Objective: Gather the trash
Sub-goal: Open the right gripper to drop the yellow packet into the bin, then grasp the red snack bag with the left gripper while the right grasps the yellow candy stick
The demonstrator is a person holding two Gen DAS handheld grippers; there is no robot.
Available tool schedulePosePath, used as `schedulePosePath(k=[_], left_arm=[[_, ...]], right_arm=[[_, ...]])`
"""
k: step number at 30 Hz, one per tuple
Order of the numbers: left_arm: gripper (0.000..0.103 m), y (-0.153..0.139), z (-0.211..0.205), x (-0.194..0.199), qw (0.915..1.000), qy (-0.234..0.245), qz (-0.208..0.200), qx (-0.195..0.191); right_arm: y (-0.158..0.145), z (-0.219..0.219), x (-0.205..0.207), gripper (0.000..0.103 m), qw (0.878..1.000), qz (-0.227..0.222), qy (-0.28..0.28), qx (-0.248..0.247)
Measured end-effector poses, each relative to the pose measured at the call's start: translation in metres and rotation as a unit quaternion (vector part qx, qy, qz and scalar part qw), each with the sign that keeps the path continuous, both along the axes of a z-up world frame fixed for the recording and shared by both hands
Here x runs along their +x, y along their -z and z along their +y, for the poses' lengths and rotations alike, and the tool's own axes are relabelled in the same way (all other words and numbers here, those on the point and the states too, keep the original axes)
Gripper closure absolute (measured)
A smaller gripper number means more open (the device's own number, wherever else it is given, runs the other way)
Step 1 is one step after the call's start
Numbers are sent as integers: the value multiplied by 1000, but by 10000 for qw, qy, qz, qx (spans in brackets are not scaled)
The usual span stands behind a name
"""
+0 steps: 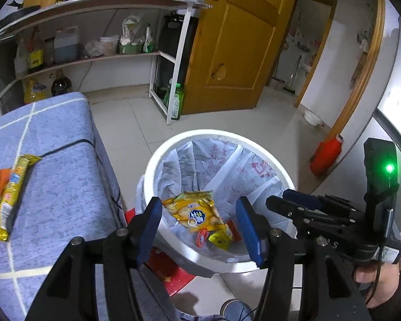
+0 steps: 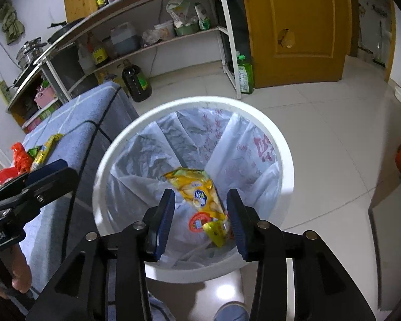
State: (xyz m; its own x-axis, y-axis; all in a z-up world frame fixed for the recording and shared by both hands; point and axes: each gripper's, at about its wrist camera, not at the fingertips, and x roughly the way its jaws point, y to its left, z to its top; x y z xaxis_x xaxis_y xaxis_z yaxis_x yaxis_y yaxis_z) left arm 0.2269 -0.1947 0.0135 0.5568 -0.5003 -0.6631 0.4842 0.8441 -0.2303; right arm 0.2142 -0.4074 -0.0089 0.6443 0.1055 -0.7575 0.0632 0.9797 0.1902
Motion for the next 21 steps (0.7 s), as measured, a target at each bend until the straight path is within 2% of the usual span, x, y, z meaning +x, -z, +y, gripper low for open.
schedulePosePath(k=[6,11,19,21], left_arm=[[43,-16,35,-14,9992,-272,-265,-136],[43,-31,84,-22,9957,-765,-473,-243],[43,-41,167,-34,9842,-1603,-751,-80],[40,-39,187,-36,9814,-1755,-780,-56]], right_arm=[[-28,25,-4,62,9984,-484,-252,136],[-55,68,-8,62,9931,-881,-745,230],[-65,141,1,62,9821,-926,-1593,390],[-65,160,6,62,9800,-882,-1742,393]])
